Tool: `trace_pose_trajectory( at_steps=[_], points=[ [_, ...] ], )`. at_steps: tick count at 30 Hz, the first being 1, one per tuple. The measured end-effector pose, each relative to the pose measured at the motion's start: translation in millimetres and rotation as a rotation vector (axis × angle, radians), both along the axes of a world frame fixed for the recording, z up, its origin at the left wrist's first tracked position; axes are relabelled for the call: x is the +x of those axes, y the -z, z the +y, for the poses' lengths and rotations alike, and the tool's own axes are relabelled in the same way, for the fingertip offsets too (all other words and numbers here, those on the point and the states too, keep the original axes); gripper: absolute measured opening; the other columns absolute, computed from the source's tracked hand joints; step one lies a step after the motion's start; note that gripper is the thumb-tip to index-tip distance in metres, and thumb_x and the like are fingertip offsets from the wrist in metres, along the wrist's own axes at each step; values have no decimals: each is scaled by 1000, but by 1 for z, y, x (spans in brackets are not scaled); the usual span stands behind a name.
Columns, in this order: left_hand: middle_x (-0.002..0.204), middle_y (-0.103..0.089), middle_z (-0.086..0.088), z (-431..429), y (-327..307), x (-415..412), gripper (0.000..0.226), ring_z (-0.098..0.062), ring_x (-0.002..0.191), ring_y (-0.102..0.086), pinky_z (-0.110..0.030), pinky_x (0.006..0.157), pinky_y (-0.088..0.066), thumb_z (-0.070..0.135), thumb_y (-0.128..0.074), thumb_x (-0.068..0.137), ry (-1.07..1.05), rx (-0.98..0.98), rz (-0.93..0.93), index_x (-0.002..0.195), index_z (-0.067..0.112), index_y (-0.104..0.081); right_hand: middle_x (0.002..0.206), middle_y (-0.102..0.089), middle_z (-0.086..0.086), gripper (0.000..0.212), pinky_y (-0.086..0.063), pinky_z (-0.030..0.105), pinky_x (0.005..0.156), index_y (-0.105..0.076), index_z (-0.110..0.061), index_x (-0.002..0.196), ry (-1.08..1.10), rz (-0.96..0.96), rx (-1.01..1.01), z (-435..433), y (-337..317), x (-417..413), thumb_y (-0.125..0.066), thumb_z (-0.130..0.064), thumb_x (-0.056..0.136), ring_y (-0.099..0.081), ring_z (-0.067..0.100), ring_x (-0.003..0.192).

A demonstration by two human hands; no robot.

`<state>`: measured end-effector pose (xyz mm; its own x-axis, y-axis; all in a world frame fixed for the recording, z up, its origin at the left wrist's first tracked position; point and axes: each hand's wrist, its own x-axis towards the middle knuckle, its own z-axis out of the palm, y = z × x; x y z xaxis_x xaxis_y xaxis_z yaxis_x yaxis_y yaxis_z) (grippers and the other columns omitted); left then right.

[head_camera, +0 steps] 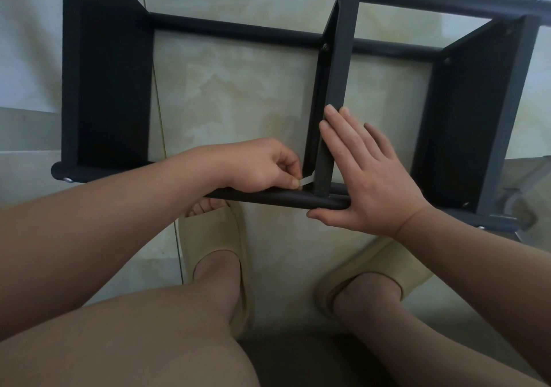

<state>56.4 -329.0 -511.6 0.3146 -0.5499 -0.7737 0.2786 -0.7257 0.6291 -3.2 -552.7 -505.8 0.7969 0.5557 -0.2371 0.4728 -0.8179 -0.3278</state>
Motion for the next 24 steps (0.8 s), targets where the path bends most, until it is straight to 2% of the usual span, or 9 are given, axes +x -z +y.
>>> trace_pose_trajectory(
  at_steps=[3,6,8,10,13,15,16,19,24],
  points=[
    [76,-68,13,3,-4,2,12,-4,71,-61,-26,72,-47,27,-66,95,38,63,-43,83,28,-69,170,-4,10,116,-17,56,124,-15,-4,161,-2,16,6,0,-1,1,-51,-81,82,0,25,157],
    [87,-66,7,6,-16,9,12,-15,83,-60,-29,68,-43,26,-61,96,233,271,-225,85,24,-64,171,4,6,120,-14,55,125,-9,-7,162,-17,89,-30,0,-7,1,-50,-84,79,5,23,157],
    [91,-64,2,8,-30,19,11,-19,84,-57,-30,63,-39,20,-55,96,334,374,-306,86,21,-62,170,11,2,126,-4,50,127,-4,-11,163,-14,164,-54,1,-16,4,-47,-90,74,13,18,156],
    [90,-68,-2,12,-48,35,14,-21,83,-60,-33,65,-45,17,-54,94,347,429,-306,85,17,-65,170,9,-2,127,4,38,126,-7,-15,163,-14,205,-67,3,-27,16,-42,-94,71,14,14,155],
    [87,-71,-6,16,-73,64,14,-24,84,-64,-36,73,-50,17,-56,92,285,479,-384,84,16,-67,166,-17,-3,110,-13,36,123,-27,-19,158,-32,240,-65,5,-50,41,-36,-92,77,-14,16,152],
    [86,-71,-5,14,-85,85,15,-25,83,-65,-37,75,-51,18,-54,91,132,453,-491,83,18,-67,159,-32,-3,92,-27,39,120,-35,-20,155,-22,253,-68,5,-64,56,-39,-81,86,-33,19,145],
    [85,-70,-4,12,-89,95,17,-24,81,-64,-35,71,-51,18,-53,91,41,421,-549,82,20,-67,156,-37,-3,82,-30,40,118,-37,-21,153,-9,237,-73,4,-68,64,-42,-73,90,-38,21,141],
    [86,-64,-5,1,-93,124,16,-21,71,-55,-32,57,-37,19,-48,95,-145,341,-720,85,20,-60,151,-44,0,65,-29,40,115,-39,-21,152,112,163,-75,1,-76,98,-54,-53,97,-38,23,140],
    [100,-60,-11,-7,-81,165,14,-29,84,-53,-39,69,-42,15,-41,100,-111,373,-830,108,9,-51,158,-36,2,71,-22,48,118,-26,-26,158,273,60,-136,1,-67,165,-58,-44,97,-27,27,148]
  ],
)
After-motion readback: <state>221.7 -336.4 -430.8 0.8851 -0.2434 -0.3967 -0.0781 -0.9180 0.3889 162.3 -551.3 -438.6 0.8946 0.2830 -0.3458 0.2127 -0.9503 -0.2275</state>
